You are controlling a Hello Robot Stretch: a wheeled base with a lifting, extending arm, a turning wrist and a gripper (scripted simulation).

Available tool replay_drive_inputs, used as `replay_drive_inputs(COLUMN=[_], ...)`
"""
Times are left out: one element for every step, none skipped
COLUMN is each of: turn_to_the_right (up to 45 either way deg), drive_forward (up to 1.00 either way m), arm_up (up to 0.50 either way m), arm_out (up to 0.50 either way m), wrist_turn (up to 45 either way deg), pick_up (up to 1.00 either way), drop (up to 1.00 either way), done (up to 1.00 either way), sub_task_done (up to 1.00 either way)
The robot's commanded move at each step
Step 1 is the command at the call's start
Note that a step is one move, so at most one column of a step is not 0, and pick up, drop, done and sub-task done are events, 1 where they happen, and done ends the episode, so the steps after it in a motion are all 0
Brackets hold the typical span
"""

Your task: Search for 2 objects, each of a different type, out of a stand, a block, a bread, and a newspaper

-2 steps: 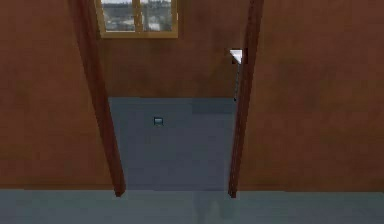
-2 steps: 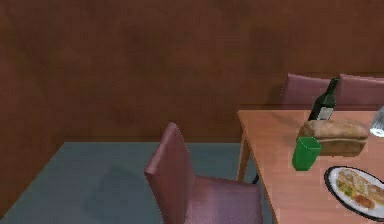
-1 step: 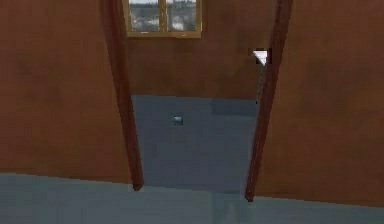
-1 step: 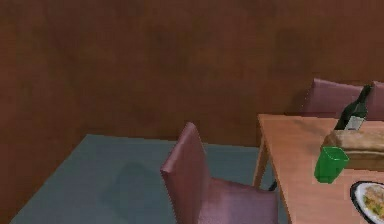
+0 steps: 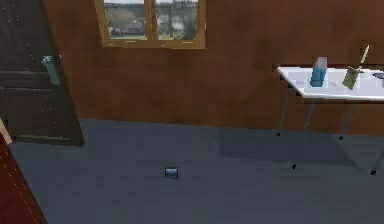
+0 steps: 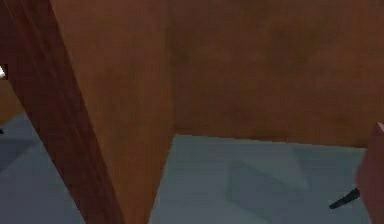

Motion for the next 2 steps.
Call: replay_drive_inputs(turn_to_the_right=[-24.0,0.0], drive_forward=[0.0,0.05], arm_up=[0.0,0.0], arm_out=[0.0,0.0], wrist_turn=[0.0,0.0], pick_up=[0.0,0.0], drop=[0.0,0.0], done=[0.0,0.0], sub_task_done=[0.0,0.0])
